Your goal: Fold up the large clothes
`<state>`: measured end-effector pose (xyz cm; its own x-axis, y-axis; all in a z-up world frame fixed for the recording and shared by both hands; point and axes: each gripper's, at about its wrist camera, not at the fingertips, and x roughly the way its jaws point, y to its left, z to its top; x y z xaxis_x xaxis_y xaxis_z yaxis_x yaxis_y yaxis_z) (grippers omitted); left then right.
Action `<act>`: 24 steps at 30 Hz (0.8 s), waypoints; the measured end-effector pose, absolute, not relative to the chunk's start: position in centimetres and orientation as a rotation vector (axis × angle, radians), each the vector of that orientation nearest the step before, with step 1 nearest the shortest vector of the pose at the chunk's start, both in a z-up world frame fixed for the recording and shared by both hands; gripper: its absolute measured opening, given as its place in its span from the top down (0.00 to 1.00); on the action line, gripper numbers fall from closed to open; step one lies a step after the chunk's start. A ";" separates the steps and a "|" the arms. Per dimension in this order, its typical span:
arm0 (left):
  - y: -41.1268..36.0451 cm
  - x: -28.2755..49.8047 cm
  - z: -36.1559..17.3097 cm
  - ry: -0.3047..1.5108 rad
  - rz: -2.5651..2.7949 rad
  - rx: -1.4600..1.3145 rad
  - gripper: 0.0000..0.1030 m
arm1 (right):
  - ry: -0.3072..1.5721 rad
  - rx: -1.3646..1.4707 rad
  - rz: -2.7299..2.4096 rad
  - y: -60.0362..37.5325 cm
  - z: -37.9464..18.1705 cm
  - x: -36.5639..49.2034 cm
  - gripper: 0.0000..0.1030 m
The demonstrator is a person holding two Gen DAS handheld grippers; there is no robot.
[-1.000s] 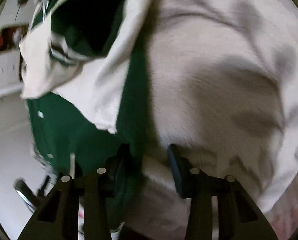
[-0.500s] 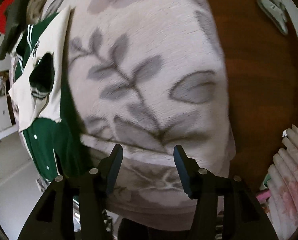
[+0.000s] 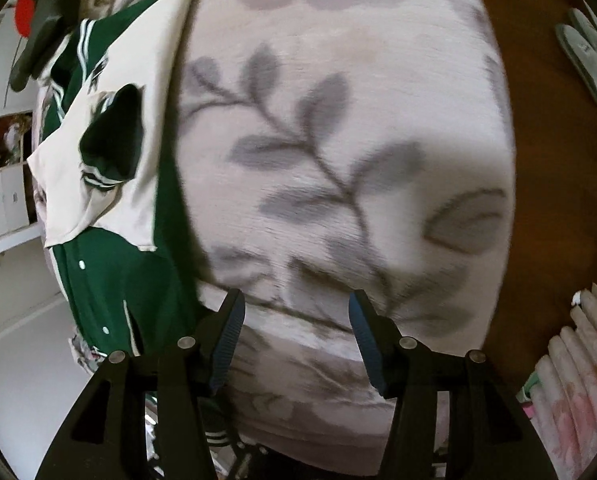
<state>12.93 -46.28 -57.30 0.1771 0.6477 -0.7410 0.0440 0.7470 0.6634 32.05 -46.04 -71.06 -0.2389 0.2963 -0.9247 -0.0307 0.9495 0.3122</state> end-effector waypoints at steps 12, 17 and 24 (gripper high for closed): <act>-37.9 15.6 -57.5 1.381 0.627 0.421 0.34 | 1.682 0.367 0.521 -42.0 -72.0 36.8 0.35; -36.2 15.8 -53.5 1.338 0.559 0.266 0.85 | 1.655 0.589 0.690 -38.8 -75.1 41.1 0.30; -33.4 16.1 -51.3 1.310 0.543 0.179 0.89 | 1.742 0.782 0.806 -32.8 -80.2 42.8 0.36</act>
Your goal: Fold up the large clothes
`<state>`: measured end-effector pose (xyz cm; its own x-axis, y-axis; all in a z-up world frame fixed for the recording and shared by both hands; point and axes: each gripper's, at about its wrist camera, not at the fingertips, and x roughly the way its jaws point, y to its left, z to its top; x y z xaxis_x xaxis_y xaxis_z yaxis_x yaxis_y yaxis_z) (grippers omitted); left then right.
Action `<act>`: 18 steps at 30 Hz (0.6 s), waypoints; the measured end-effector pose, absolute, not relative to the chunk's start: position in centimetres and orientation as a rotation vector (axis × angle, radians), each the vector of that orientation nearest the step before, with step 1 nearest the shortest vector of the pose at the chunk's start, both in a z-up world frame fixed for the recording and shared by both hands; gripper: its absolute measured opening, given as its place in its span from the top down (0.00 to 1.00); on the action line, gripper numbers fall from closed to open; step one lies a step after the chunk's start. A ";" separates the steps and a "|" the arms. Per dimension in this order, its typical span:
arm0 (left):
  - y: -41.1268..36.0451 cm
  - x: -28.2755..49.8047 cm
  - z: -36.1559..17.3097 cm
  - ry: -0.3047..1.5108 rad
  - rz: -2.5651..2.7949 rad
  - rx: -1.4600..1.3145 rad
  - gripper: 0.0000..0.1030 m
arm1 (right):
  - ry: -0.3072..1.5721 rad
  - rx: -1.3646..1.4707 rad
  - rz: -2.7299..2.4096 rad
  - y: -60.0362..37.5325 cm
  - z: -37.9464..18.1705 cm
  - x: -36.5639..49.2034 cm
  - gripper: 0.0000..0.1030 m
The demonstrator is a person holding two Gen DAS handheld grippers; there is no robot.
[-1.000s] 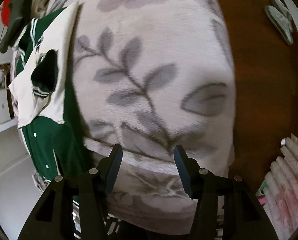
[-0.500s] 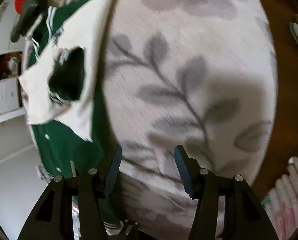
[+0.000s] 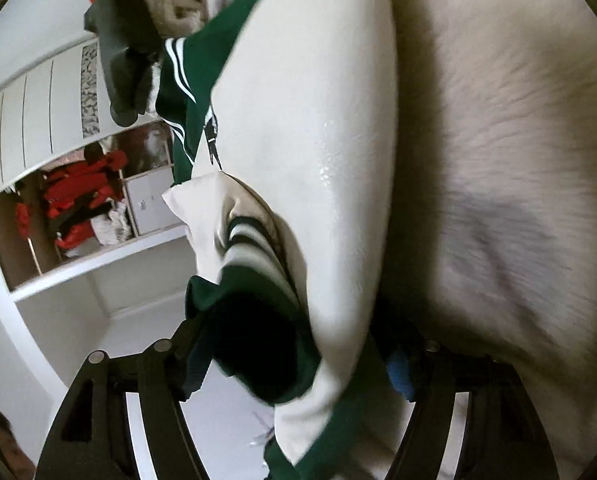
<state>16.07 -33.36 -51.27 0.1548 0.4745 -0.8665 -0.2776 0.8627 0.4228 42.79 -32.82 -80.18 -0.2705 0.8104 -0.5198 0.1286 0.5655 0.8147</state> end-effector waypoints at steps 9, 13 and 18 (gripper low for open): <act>-25.0 14.9 -46.3 1.242 0.469 -0.005 0.93 | 1.626 0.745 0.627 -28.0 -71.9 41.0 0.85; -16.9 13.6 -43.6 1.236 0.440 -0.199 0.93 | 1.562 0.624 0.618 -20.7 -64.8 40.3 0.86; -5.1 11.5 -43.2 1.236 0.430 -0.472 0.93 | 1.549 0.405 0.596 -6.2 -58.6 39.0 0.87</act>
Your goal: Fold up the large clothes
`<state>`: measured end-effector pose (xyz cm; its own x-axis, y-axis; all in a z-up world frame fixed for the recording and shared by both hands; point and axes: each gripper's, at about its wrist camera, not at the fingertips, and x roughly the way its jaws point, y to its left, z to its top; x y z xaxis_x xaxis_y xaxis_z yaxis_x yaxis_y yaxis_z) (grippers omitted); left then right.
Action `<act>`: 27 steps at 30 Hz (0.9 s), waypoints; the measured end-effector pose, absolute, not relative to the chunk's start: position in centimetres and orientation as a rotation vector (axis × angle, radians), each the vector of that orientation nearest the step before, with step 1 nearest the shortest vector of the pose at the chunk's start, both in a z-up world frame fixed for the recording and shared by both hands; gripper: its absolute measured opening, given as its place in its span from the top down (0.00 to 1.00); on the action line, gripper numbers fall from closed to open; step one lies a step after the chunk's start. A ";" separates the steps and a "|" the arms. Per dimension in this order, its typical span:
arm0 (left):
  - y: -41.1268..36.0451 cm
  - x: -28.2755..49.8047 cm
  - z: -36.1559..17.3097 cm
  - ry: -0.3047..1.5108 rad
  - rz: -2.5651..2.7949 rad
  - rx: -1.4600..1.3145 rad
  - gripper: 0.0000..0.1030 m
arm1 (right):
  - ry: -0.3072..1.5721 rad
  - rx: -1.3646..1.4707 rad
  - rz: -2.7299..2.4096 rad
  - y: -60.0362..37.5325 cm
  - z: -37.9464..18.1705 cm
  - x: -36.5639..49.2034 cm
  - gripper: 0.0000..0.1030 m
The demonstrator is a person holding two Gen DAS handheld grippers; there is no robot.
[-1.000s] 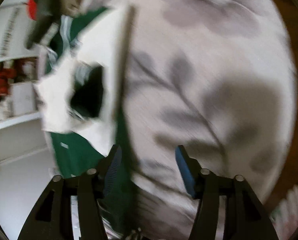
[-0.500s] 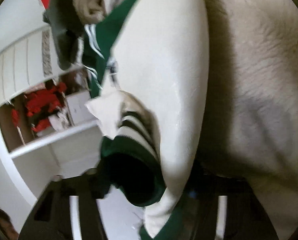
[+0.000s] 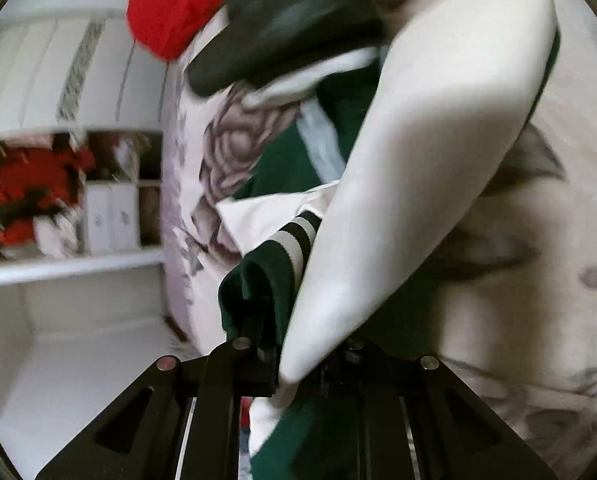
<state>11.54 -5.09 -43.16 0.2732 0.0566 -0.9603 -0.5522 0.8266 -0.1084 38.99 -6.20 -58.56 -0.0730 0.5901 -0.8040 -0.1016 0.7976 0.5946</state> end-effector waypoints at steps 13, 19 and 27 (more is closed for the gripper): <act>16.5 5.0 -59.5 1.244 0.171 -1.278 0.57 | 1.679 -0.048 0.443 22.7 -70.9 36.2 0.53; 15.7 -0.7 -58.5 1.184 0.222 -1.452 0.35 | 1.763 0.129 0.684 16.2 -68.2 32.0 0.38; 12.7 -1.1 -59.3 1.122 0.404 -1.488 0.60 | 1.953 0.204 0.491 -2.2 -72.0 17.4 0.38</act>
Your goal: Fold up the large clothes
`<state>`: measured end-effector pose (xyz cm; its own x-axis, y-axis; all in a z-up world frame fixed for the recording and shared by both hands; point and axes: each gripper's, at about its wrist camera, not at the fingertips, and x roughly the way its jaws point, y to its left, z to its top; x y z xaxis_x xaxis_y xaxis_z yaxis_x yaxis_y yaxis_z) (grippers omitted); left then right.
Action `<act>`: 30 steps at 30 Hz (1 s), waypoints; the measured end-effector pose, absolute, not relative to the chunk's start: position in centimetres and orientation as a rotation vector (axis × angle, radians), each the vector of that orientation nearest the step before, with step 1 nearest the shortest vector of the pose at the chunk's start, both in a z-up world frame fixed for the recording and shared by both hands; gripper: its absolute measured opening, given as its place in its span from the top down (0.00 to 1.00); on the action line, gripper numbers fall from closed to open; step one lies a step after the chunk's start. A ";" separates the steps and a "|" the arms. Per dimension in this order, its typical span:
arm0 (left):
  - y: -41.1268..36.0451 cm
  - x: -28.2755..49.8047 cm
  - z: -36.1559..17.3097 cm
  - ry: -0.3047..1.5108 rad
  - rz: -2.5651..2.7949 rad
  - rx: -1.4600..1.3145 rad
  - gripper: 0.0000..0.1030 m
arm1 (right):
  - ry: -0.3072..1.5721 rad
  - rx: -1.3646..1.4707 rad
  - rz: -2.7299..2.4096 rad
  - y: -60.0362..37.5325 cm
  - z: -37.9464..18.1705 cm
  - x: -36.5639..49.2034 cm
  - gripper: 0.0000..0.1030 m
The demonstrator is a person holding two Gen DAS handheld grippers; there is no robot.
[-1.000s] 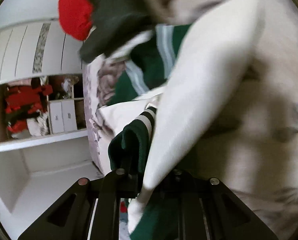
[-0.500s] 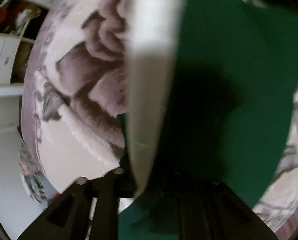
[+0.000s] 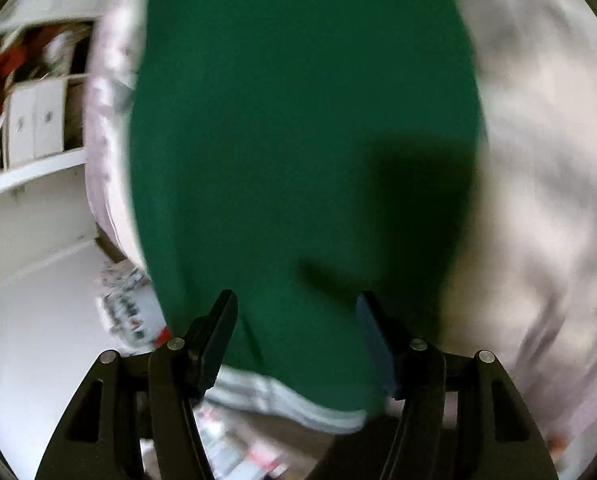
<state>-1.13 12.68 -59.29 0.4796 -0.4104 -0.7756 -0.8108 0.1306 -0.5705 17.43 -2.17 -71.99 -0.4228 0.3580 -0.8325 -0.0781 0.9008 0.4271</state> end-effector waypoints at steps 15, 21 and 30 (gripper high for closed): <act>14.0 -1.0 -58.9 1.238 0.346 -1.284 0.46 | 2.043 0.338 0.469 -10.3 -78.9 6.3 0.35; 12.4 -0.7 -59.2 1.104 0.427 -1.289 0.84 | 2.019 0.385 0.526 -11.3 -80.0 5.7 0.70; 13.8 -3.8 -58.6 1.065 0.493 -1.322 0.95 | 2.022 0.349 0.564 -12.5 -76.7 2.8 0.95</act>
